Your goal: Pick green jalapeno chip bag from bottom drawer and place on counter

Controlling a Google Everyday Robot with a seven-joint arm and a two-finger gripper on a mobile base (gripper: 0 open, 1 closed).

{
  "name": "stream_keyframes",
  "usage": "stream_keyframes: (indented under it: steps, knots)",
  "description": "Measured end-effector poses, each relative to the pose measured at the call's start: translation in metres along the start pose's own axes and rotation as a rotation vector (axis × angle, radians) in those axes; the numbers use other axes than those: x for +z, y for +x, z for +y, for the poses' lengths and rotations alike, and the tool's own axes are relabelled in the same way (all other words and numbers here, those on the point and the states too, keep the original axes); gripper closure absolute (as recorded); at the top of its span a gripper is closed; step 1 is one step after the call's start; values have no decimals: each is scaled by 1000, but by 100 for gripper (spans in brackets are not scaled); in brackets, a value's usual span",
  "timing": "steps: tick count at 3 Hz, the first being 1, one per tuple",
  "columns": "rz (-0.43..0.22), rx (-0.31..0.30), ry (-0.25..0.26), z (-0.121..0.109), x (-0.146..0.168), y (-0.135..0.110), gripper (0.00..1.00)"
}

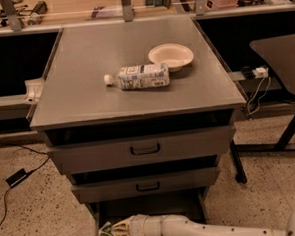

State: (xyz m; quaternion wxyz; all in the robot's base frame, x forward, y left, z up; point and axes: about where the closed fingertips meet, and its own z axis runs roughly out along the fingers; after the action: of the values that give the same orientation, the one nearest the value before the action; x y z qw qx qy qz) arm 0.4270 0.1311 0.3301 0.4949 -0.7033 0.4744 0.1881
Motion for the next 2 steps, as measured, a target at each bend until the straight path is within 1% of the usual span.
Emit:
stream_keyframes:
  steps: [1, 2]
  knots:
    - [18, -68, 63, -21, -44, -40, 100]
    - [27, -142, 138, -70, -95, -84, 100]
